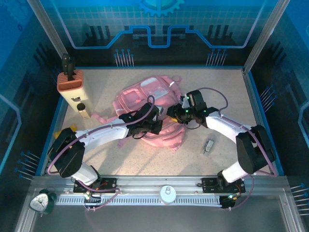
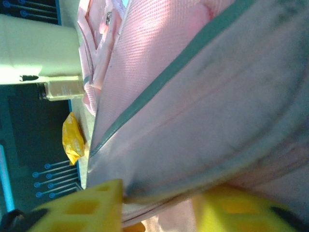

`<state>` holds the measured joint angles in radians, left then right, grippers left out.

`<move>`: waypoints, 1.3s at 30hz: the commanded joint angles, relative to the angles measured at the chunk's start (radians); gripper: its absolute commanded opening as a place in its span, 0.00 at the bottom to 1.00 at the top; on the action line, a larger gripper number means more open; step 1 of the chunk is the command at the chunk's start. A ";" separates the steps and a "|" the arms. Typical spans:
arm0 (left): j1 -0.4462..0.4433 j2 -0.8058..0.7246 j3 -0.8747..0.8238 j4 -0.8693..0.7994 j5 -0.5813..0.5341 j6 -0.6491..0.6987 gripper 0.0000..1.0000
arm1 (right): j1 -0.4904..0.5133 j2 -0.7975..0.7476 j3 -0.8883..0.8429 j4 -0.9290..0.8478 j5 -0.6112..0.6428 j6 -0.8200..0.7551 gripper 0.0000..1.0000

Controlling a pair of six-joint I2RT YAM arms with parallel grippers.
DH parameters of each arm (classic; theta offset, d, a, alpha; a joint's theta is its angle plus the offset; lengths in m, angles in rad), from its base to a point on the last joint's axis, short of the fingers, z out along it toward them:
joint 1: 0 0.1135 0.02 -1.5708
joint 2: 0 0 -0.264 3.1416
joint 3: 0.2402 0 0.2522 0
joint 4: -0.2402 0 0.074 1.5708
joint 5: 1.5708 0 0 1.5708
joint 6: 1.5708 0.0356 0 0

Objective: Pack the student bag

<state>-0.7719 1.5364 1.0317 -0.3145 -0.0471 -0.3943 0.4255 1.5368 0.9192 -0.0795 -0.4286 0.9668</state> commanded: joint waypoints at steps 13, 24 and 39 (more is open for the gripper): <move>0.110 -0.128 -0.051 -0.281 -0.056 0.225 0.00 | -0.165 0.071 0.130 -0.095 0.054 -0.166 0.00; 0.343 -0.112 -0.093 -0.116 -0.054 0.189 0.00 | -0.089 0.144 0.168 -0.069 0.011 -0.194 0.00; 0.270 -0.289 -0.166 -0.104 0.099 0.011 0.48 | -0.067 -0.155 0.095 -0.407 0.306 -0.393 0.49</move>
<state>-0.4770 1.3003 0.8986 -0.4206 0.0025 -0.3042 0.3592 1.4830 1.0428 -0.3328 -0.2607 0.6483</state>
